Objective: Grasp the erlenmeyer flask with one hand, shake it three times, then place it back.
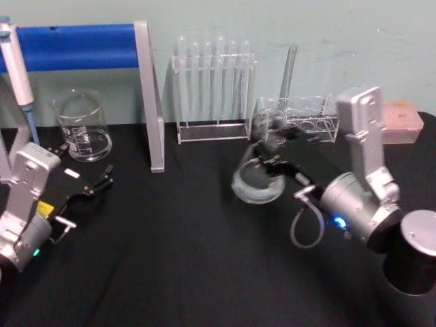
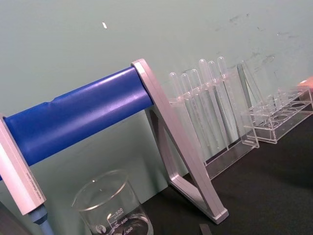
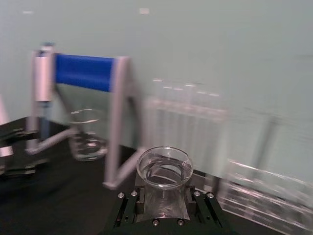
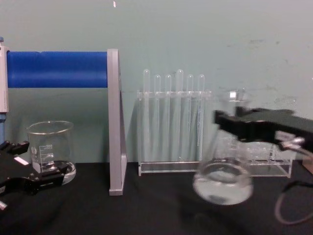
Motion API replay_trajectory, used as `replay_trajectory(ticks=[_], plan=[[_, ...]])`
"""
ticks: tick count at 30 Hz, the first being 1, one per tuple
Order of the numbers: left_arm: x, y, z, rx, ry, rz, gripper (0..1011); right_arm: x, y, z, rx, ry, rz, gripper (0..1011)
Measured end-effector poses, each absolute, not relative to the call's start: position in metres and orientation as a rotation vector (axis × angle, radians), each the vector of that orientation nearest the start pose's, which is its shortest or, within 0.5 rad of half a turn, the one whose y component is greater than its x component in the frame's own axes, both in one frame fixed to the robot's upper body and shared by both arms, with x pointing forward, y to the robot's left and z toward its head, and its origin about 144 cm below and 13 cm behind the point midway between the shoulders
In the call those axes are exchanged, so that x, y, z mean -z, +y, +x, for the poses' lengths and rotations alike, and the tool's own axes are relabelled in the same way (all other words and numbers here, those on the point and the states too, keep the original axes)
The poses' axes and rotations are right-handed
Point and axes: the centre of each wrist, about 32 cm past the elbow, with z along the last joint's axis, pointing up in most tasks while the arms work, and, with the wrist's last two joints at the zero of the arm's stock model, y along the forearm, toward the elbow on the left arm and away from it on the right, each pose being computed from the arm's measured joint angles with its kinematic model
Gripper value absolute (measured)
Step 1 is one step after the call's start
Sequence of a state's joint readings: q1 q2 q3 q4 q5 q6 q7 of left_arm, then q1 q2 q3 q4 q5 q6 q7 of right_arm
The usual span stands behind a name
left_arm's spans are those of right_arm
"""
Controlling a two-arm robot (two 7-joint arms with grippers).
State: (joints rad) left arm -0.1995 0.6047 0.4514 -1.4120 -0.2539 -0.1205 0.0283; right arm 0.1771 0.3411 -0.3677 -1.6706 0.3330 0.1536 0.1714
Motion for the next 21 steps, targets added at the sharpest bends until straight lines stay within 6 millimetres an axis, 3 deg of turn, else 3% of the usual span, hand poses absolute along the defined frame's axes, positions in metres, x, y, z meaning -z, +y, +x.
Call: replay_trajectory(ticks=[9, 21], plan=[[-1.14, 0.31, 0.489, -1.248, -0.285, 0.304, 1001, -1.206, -0.178, 0.483, 0.805, -0.058, -0.055, 453], [-1.14, 0.31, 0.489, -1.248, -0.285, 0.304, 1001, -1.205, -0.177, 0.487, 0.865, -0.05, -0.041, 453]])
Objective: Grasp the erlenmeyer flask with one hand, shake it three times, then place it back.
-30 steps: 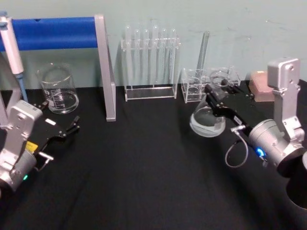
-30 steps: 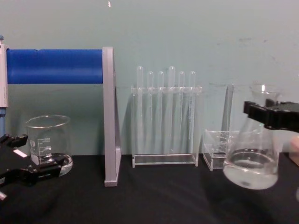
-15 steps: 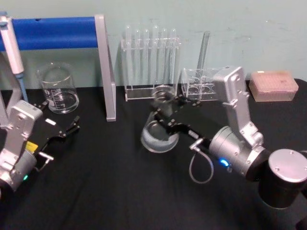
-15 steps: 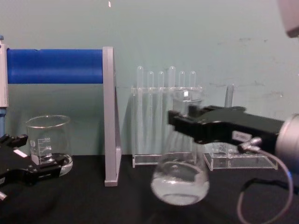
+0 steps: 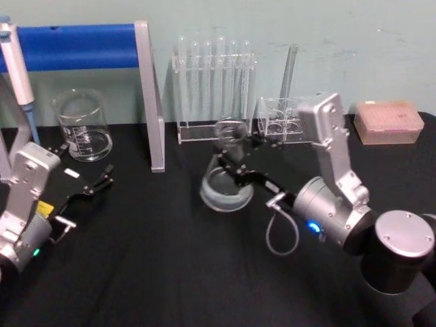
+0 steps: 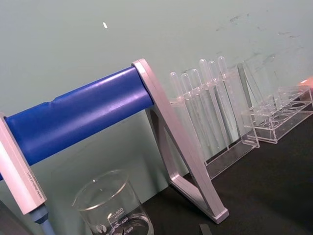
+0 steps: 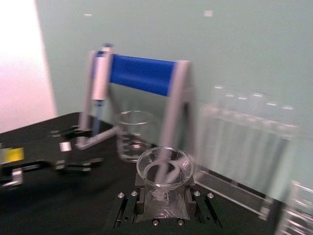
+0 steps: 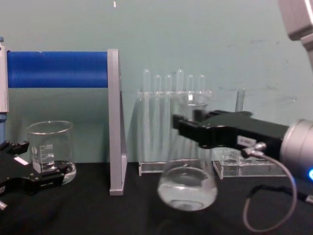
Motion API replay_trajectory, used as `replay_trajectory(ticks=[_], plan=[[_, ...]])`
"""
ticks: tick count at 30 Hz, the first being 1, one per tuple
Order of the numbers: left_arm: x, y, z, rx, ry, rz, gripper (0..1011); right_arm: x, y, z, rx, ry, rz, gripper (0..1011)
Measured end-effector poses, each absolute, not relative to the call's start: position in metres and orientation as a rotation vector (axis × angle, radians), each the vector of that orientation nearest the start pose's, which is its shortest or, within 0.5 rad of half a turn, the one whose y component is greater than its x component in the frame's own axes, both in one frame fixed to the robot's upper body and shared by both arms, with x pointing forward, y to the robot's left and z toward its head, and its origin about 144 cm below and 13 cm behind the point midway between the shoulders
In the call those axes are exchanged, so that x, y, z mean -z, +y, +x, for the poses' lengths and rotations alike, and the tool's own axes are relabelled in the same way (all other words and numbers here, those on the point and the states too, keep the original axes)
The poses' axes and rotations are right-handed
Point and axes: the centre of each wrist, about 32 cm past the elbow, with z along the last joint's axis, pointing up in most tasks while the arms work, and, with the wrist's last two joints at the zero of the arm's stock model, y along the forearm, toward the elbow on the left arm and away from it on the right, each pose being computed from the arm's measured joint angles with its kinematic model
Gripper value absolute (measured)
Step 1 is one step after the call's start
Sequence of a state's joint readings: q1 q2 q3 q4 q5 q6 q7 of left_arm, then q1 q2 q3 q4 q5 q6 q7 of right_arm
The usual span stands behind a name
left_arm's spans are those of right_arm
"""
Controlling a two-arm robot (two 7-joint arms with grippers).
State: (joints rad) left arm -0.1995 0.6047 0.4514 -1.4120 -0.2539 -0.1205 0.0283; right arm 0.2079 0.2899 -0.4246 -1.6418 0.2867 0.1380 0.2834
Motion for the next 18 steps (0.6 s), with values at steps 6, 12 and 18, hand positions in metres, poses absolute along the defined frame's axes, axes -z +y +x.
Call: replay_trajectory(ticks=[6, 12, 18], plan=[[-1.14, 0.31, 0.489, -1.248, -0.285, 0.304, 1001, -1.204, -0.192, 0.489, 1.025, -0.049, -0.031, 453], [-1.14, 0.31, 0.489, -1.248, -0.285, 0.304, 1001, -1.206, -0.213, 0.487, 1.197, -0.052, -0.027, 453], [-1.14, 0.31, 0.489, -1.248, -0.285, 0.304, 1001, -1.207, -0.232, 0.483, 1.328, -0.055, -0.032, 453]])
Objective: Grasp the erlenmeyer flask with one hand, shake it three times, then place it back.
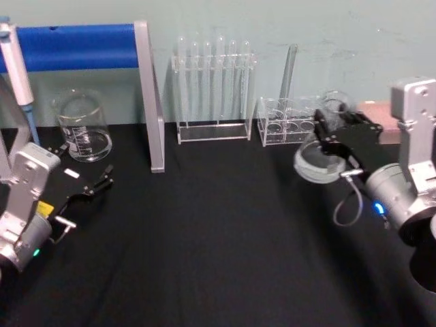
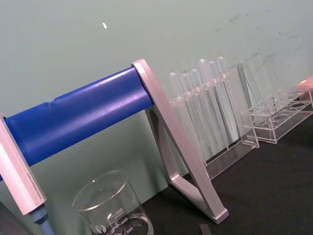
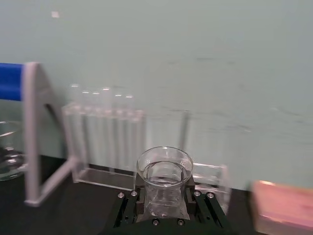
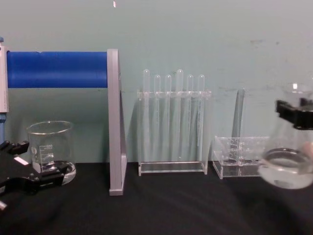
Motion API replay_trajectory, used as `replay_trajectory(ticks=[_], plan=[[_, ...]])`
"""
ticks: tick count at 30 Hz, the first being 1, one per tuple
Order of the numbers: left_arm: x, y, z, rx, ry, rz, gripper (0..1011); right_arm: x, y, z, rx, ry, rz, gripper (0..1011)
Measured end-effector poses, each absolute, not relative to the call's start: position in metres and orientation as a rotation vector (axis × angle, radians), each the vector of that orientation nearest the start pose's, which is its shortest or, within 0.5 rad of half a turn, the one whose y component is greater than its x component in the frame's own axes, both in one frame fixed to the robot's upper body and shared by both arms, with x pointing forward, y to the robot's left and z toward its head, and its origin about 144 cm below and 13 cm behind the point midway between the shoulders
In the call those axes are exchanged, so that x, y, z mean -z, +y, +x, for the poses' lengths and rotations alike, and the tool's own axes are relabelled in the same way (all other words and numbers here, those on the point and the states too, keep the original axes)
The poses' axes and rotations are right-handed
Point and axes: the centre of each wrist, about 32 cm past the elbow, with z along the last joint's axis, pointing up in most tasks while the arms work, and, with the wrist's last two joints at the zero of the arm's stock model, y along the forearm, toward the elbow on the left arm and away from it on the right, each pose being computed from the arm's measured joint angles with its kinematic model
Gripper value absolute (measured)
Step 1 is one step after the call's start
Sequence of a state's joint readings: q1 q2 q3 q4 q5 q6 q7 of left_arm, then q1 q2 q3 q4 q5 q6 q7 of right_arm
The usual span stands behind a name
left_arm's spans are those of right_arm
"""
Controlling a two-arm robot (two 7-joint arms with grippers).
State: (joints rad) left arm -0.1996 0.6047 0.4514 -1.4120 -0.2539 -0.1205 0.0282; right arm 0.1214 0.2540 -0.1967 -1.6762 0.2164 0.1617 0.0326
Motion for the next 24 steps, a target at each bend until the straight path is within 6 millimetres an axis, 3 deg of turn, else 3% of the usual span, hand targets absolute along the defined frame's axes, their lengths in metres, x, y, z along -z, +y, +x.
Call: replay_trajectory(ticks=[12, 24], plan=[[-1.14, 0.31, 0.489, -1.248, -0.285, 0.304, 1001, -1.208, -0.248, 0.48, 1.397, -0.054, -0.033, 453], [-1.14, 0.31, 0.489, -1.248, -0.285, 0.304, 1001, -1.21, -0.231, 0.489, 1.177, -0.071, -0.032, 453]])
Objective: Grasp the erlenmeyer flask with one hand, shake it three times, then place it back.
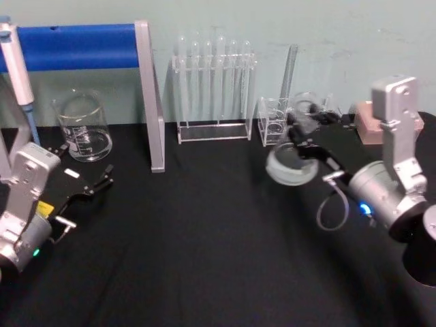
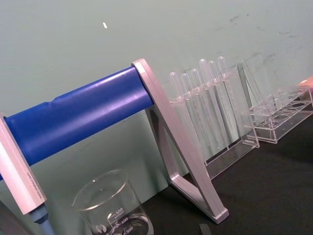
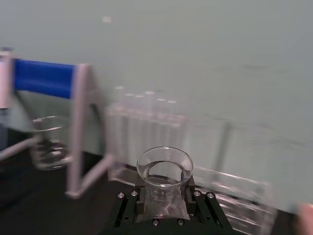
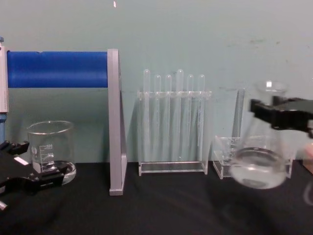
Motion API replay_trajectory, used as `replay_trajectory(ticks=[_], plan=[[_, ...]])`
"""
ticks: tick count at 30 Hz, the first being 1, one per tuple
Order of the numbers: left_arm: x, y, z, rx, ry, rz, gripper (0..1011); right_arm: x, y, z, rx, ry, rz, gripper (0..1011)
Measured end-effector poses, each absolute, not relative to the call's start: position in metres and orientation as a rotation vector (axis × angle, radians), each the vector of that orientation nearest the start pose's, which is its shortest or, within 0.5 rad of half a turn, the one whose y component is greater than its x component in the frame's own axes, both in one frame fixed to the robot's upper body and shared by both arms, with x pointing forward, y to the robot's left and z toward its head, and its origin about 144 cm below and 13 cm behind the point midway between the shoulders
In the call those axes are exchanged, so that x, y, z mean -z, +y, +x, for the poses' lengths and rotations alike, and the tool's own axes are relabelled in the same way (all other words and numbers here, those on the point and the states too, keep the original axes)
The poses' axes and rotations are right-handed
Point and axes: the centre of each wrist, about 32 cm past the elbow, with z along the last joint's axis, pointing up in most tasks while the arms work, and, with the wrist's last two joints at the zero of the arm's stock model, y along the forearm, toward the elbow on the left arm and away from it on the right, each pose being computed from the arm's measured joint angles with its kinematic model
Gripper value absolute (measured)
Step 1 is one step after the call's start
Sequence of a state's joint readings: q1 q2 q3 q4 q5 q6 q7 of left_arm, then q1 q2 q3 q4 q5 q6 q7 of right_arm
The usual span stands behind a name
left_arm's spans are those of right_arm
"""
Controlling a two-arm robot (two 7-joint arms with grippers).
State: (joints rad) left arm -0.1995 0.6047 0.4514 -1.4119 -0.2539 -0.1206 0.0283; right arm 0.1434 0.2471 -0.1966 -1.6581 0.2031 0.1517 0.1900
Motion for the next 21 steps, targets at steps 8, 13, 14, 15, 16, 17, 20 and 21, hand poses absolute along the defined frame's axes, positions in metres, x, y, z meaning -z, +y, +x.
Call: replay_trajectory(ticks=[8, 13, 14, 15, 16, 17, 20, 21], plan=[[-1.14, 0.31, 0.489, -1.248, -0.285, 0.304, 1001, -1.21, -0.204, 0.494, 0.942, -0.082, -0.039, 453], [-1.14, 0.31, 0.489, -1.248, -0.285, 0.304, 1001, -1.209, -0.192, 0.494, 0.844, -0.082, -0.044, 453], [-1.14, 0.31, 0.489, -1.248, -0.285, 0.304, 1001, -1.209, -0.188, 0.494, 0.821, -0.081, -0.044, 453], [-1.14, 0.31, 0.489, -1.248, -0.285, 0.304, 1001, -1.209, -0.186, 0.495, 0.812, -0.081, -0.044, 453], [-1.14, 0.31, 0.489, -1.248, -0.285, 0.304, 1001, -1.209, -0.184, 0.495, 0.8, -0.082, -0.043, 453], [-1.14, 0.31, 0.489, -1.248, -0.285, 0.304, 1001, -1.209, -0.182, 0.495, 0.794, -0.081, -0.042, 453], [-1.14, 0.31, 0.489, -1.248, -0.285, 0.304, 1001, -1.209, -0.179, 0.496, 0.785, -0.08, -0.041, 453], [-1.14, 0.31, 0.489, -1.248, -0.285, 0.304, 1001, -1.209, -0.179, 0.496, 0.786, -0.079, -0.04, 453]])
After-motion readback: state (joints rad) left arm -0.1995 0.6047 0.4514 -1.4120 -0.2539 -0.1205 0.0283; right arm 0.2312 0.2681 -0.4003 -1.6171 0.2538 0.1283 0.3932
